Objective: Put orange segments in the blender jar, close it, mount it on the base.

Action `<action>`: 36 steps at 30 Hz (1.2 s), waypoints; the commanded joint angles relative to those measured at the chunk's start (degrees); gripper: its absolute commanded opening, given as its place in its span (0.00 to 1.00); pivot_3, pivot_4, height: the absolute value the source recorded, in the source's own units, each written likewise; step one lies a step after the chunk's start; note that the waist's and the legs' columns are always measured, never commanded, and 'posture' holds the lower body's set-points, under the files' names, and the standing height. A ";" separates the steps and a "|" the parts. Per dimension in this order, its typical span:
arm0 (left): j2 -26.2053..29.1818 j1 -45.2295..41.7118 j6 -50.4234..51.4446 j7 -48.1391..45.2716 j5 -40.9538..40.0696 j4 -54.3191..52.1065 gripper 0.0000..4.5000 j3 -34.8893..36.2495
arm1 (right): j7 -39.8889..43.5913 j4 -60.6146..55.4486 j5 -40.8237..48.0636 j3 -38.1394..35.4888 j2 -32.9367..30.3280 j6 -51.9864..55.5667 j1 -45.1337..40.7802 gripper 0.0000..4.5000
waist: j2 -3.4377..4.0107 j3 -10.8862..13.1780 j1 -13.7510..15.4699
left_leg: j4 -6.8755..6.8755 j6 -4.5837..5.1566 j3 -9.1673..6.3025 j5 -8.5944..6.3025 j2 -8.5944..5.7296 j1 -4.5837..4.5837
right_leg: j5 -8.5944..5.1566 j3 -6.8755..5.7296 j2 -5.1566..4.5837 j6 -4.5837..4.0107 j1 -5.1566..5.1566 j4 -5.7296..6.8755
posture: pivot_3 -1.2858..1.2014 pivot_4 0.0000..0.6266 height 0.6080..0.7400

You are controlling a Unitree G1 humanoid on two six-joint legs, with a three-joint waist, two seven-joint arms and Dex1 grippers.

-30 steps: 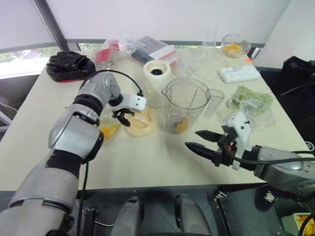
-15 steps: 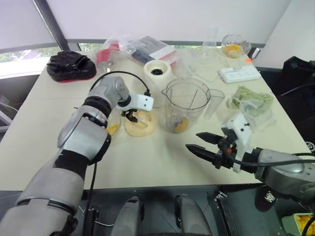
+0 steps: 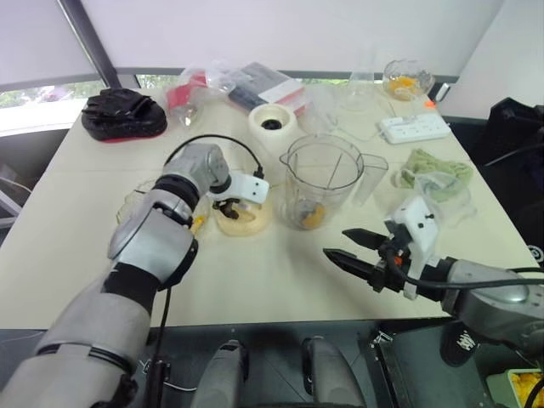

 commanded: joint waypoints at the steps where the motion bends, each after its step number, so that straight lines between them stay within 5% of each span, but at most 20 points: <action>1: 0.11 -0.36 -0.96 0.78 1.00 -0.25 0.63 -0.72 | -0.96 -2.09 0.83 -2.11 -0.19 -1.39 0.30 0.67 | 0.00 0.00 -0.02 | 0.00 0.00 0.00 0.00 0.00 0.00 | 0.00 0.00 0.00 0.00 0.00 0.00 | 0.52 0.24 1.00; 10: -0.68 0.22 -0.60 2.27 1.11 -0.11 0.63 -0.80 | -2.78 -2.62 0.99 -2.21 -0.02 -1.89 0.87 0.67 | 0.00 -0.01 0.04 | 0.07 0.00 0.00 0.00 0.00 0.03 | 0.02 0.00 0.00 -0.02 0.05 0.06 | 0.52 0.24 1.00; 13: -0.73 0.34 -0.75 2.95 1.45 -0.10 0.44 -1.04 | -3.14 -2.51 1.00 -2.36 -0.05 -1.97 0.73 0.68 | 0.00 -0.01 0.04 | 0.08 0.01 0.00 0.01 0.00 0.04 | 0.03 0.00 0.00 -0.02 0.06 0.06 | 0.52 0.24 1.00; 17: -0.92 0.61 -0.53 3.12 1.52 -0.06 0.06 -0.77 | -3.42 -2.38 0.89 -2.69 -0.18 -2.11 0.76 0.68 | 0.13 -0.15 0.12 | 0.08 0.01 0.00 0.01 -0.01 0.17 | 0.03 0.01 0.00 -0.02 0.22 0.06 | 0.52 0.24 1.00; 36: -2.70 -2.61 2.36 -0.91 -5.34 -0.66 0.06 6.67 | -3.34 -1.15 -2.67 -1.70 1.12 -3.72 0.81 0.68 | 0.04 -0.12 -0.04 | 0.16 0.11 -0.03 0.06 -0.02 0.17 | 0.15 -0.01 0.00 0.02 0.36 -0.06 | 0.52 0.24 1.00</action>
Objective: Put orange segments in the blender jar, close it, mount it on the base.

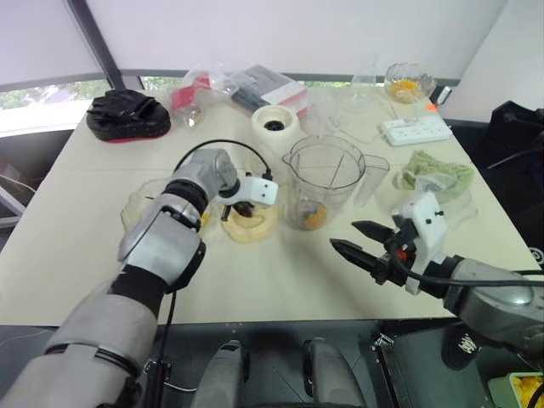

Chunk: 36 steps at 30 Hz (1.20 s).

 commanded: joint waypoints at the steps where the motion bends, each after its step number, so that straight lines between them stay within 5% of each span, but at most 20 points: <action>1: -0.35 -2.85 0.85 -0.10 -2.79 -1.05 0.06 2.91 | 0.42 -0.64 -1.08 -0.70 0.87 -1.44 -0.40 0.68 | 0.00 0.00 -0.13 | 0.00 0.00 0.00 0.00 0.00 0.00 | 0.00 0.00 0.00 0.00 -0.02 0.00 | 0.52 0.24 1.00; 14: 1.05 -5.81 1.72 -1.96 -4.36 -1.23 0.06 5.30 | 2.23 0.66 -6.38 -0.63 2.67 -1.71 -0.04 0.68 | -0.01 0.01 -0.03 | 0.00 0.00 0.00 0.00 0.00 -0.01 | 0.00 0.00 0.00 0.01 -0.02 0.00 | 0.52 0.24 1.00; 24: 3.76 -6.93 0.95 -4.14 -2.47 -1.27 0.06 3.24 | 3.39 9.88 -27.06 2.04 7.27 -8.30 -1.93 0.68 | -0.01 0.01 -0.15 | -0.01 0.00 0.01 0.00 -0.01 -0.01 | 0.00 0.00 0.00 0.01 -0.05 0.01 | 0.52 0.24 1.00; 36: 6.71 -11.55 0.21 -8.67 -3.28 -1.51 0.06 4.52 | 3.24 22.47 -43.74 7.57 21.61 -17.54 -8.36 0.68 | 0.01 0.01 -0.33 | -0.02 0.00 0.02 0.00 -0.01 -0.04 | 0.00 0.01 0.01 0.01 -0.11 0.03 | 0.52 0.24 1.00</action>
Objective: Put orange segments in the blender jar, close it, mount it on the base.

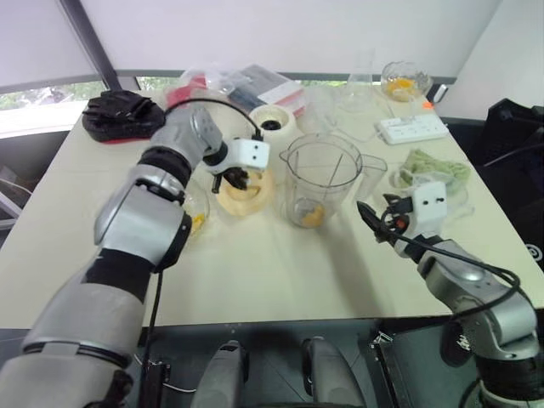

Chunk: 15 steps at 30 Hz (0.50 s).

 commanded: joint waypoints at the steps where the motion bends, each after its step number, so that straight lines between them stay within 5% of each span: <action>1: 1.30 -2.88 -1.08 -1.88 -1.10 -1.53 0.06 0.87 | -0.21 2.34 -4.23 0.02 2.75 -3.51 -3.18 0.68 | 0.01 0.00 -0.07 | -0.01 0.00 0.00 0.00 0.00 0.00 | 0.00 0.00 0.00 0.00 -0.01 0.00 | 0.52 0.24 1.00; 15: 4.62 -6.36 -0.72 -10.33 -4.15 -2.00 0.06 3.64 | 1.33 13.26 -12.08 -0.01 11.66 -7.89 -10.64 0.68 | 0.03 0.00 -0.30 | -0.02 0.00 0.00 0.00 0.00 -0.03 | 0.00 0.00 0.00 0.00 -0.12 0.08 | 0.52 0.24 1.00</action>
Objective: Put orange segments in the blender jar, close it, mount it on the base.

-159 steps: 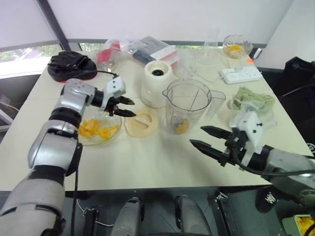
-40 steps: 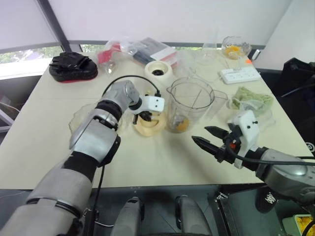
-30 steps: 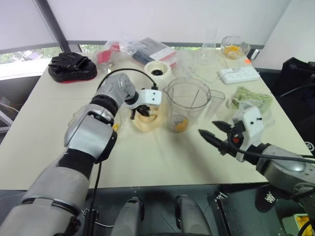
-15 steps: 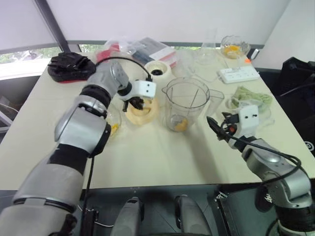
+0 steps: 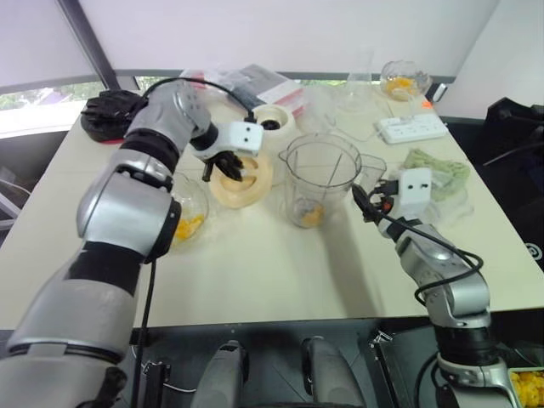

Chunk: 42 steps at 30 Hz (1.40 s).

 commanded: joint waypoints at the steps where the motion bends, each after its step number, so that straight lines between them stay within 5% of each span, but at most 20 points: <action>1: 1.90 -3.17 -0.40 -2.64 -1.89 -1.93 0.06 1.45 | 0.28 1.84 -1.99 -0.42 1.66 -2.63 -2.20 0.68 | 0.00 0.00 -0.10 | 0.00 0.00 0.00 0.00 0.00 0.00 | 0.00 0.00 0.00 0.00 -0.01 0.00 | 0.52 0.24 1.00; 5: 3.03 -4.29 -0.58 -4.46 -2.50 -2.10 0.06 1.89 | 0.47 4.55 -3.61 -0.53 3.46 -4.07 -3.60 0.68 | 0.01 0.01 -0.20 | -0.03 0.00 0.00 0.00 0.00 0.00 | 0.00 0.00 0.00 0.00 -0.06 0.06 | 0.52 0.24 1.00; 11: 4.19 -6.88 -0.40 -6.74 -3.12 -2.21 0.06 2.11 | 1.30 6.42 -4.99 -0.63 5.12 -5.22 -4.49 0.20 | 0.02 0.01 -0.39 | -0.04 0.00 0.00 0.00 0.00 0.00 | 0.00 0.00 0.00 0.00 -0.10 0.11 | 0.52 0.24 1.00; 21: 1.72 -15.29 5.63 -12.15 -6.48 -1.68 0.06 5.01 | 2.83 7.10 -5.53 -0.85 6.77 -4.34 -5.36 0.20 | 0.02 0.02 -1.57 | -0.07 0.00 -0.01 0.00 0.00 -0.02 | -0.01 0.00 0.00 0.01 -0.13 0.12 | 0.52 0.24 1.00; 33: -7.82 -16.96 7.48 4.16 -2.75 -0.89 0.06 3.05 | -0.09 1.35 -7.27 0.13 11.68 -3.74 -3.19 0.20 | 0.04 0.03 -1.55 | -0.08 0.00 0.00 0.00 0.00 0.00 | -0.01 0.03 0.00 0.01 -0.26 0.35 | 0.52 0.24 1.00; 42: -12.62 -15.93 9.43 3.80 -2.91 -0.49 0.06 3.72 | -2.11 -3.76 -8.60 0.02 13.52 -2.14 0.88 0.20 | 0.04 0.03 -1.17 | -0.07 0.00 0.00 0.00 -0.01 0.00 | -0.03 0.04 -0.01 0.02 -0.32 0.52 | 0.52 0.24 1.00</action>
